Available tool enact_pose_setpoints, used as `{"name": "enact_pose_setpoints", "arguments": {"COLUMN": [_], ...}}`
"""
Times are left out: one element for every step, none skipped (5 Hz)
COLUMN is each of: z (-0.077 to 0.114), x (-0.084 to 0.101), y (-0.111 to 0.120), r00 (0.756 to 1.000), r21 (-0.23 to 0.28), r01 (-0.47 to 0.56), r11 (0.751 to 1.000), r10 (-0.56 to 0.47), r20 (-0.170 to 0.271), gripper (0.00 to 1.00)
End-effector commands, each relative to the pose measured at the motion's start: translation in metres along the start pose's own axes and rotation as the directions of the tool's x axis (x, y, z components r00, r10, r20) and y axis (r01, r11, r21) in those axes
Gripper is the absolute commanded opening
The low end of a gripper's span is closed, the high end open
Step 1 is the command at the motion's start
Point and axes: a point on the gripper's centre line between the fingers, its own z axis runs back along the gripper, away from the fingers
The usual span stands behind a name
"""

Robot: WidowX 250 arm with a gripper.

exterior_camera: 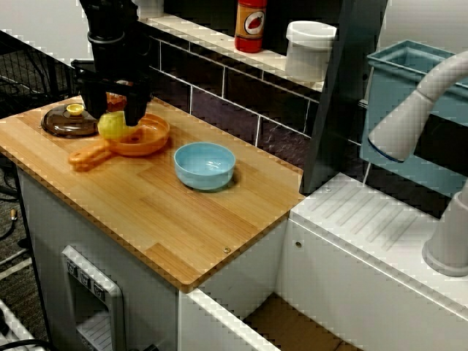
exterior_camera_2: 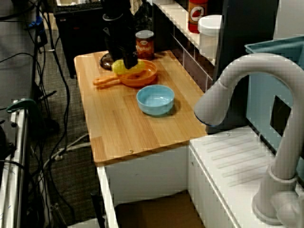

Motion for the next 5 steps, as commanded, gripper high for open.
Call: {"name": "enact_pose_setpoints", "arguments": {"z": [0.014,0.017,0.029,0.045,0.054], "x": [-0.005,-0.002,0.005,0.012,0.012], "y": [0.001,0.002,-0.002,-0.009,-0.027], "r00": [1.0,1.0,1.0,1.0,1.0], "r21": [-0.009,-0.009,-0.034,-0.072,-0.089], "r01": [0.017,0.008,-0.007,-0.018,0.013], "r11": [1.0,1.0,0.999,0.997,0.996], "r10": [-0.017,-0.008,0.007,0.016,-0.015], "r20": [0.022,0.006,-0.014,-0.026,-0.024], "gripper": [1.0,1.0,1.0,1.0,1.0]}}
